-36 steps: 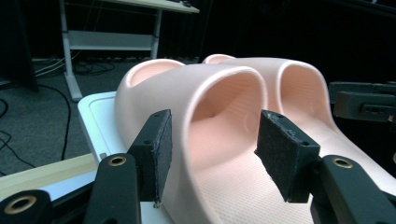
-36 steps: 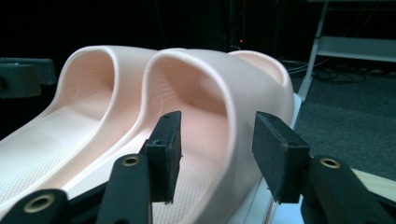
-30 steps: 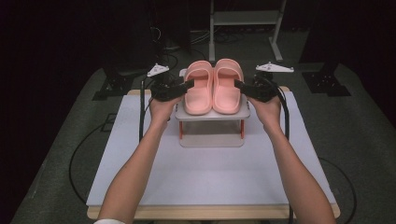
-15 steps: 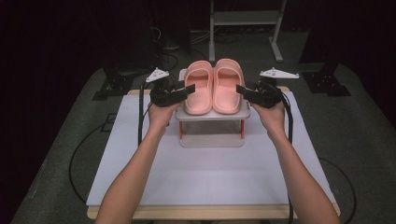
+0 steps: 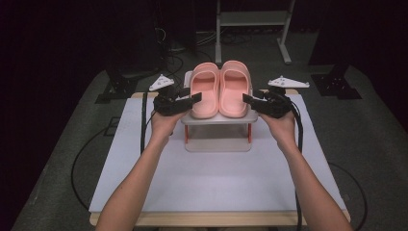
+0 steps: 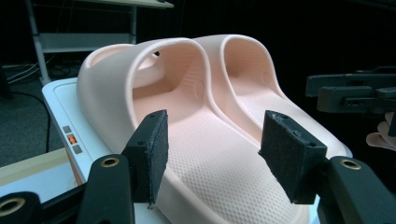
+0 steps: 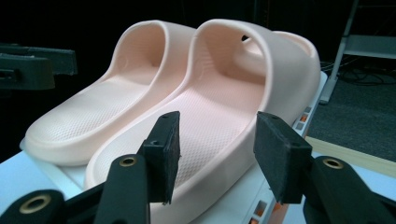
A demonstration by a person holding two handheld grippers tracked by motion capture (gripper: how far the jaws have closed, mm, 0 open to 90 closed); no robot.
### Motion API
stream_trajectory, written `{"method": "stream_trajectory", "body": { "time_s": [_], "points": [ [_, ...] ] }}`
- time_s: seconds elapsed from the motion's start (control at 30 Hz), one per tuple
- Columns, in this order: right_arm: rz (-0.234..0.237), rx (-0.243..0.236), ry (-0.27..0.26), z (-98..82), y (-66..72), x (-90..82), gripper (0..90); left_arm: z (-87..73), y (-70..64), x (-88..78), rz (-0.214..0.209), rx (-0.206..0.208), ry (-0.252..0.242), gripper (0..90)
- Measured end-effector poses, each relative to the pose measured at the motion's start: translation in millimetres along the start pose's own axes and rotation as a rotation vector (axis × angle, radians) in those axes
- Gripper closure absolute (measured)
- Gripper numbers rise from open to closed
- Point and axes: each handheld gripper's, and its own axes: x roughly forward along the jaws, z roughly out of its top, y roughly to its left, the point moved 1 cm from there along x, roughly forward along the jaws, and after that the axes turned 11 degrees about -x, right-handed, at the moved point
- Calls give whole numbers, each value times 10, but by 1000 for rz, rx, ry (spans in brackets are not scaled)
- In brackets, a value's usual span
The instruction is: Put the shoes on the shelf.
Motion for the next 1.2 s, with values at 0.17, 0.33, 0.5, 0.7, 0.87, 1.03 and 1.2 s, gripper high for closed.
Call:
{"method": "stream_trajectory", "body": {
  "time_s": [0.17, 0.33, 0.5, 0.7, 0.87, 1.03, 1.2],
  "points": [
    [9, -17, -1, -32, 60, -29, 500, -43, -39, -29, -15, 12, -5, 404],
    [23, -25, -1, -41, 113, -55, 500, -74, -64, -42, -20, 20, 4, 394],
    [38, -36, -9, -68, 168, -117, 496, -100, -108, -89, -34, 29, -5, 392],
    [39, -35, -8, -112, 199, -154, 464, -137, -170, -130, -53, 39, 0, 378],
    [50, -35, -8, -130, 234, -184, 443, -161, -206, -166, -56, 50, 3, 367],
    [62, -38, -14, -158, 269, -218, 423, -201, -238, -221, -61, 64, 5, 339],
    [74, -38, -17, -186, 298, -249, 403, -242, -268, -262, -75, 74, 13, 322]
  ]
}}
